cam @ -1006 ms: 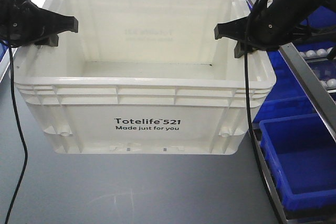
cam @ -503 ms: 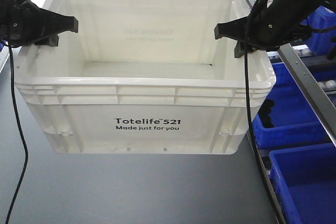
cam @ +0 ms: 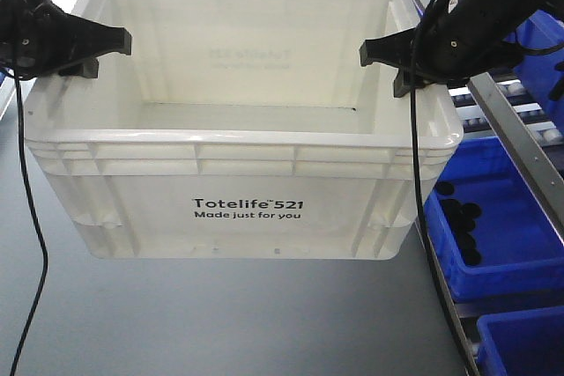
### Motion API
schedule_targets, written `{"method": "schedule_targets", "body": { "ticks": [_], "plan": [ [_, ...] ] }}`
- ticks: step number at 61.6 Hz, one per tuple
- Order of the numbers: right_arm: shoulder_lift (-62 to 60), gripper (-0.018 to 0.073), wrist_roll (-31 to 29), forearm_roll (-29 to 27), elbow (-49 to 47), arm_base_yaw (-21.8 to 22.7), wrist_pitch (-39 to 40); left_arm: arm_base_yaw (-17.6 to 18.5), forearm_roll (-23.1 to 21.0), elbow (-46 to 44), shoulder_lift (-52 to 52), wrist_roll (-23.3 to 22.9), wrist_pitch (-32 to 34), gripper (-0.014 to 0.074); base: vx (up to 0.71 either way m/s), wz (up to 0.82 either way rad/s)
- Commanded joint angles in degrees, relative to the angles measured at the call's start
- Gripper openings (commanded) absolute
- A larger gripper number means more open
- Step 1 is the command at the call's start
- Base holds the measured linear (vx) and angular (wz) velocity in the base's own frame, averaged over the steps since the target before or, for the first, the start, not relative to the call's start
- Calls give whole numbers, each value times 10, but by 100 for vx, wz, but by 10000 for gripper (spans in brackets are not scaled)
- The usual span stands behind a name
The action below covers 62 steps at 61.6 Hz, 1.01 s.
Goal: Move bin from left to right shelf
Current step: 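Keep the tote raised while the base turns toward another rack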
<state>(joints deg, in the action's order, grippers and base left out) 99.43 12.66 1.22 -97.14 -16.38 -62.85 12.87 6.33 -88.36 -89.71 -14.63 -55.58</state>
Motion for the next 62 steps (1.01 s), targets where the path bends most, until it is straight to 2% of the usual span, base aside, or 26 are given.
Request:
{"method": "schedule_targets", "body": {
  "ticks": [1,62],
  "plan": [
    [-38,22,-9,30,-21,5,52,-1,18,-26,37,8,57,-6,36,7],
    [-38,22,-9,30,-21,5,52,-1,18,-26,37,8,55,-6,37,6]
  ]
}}
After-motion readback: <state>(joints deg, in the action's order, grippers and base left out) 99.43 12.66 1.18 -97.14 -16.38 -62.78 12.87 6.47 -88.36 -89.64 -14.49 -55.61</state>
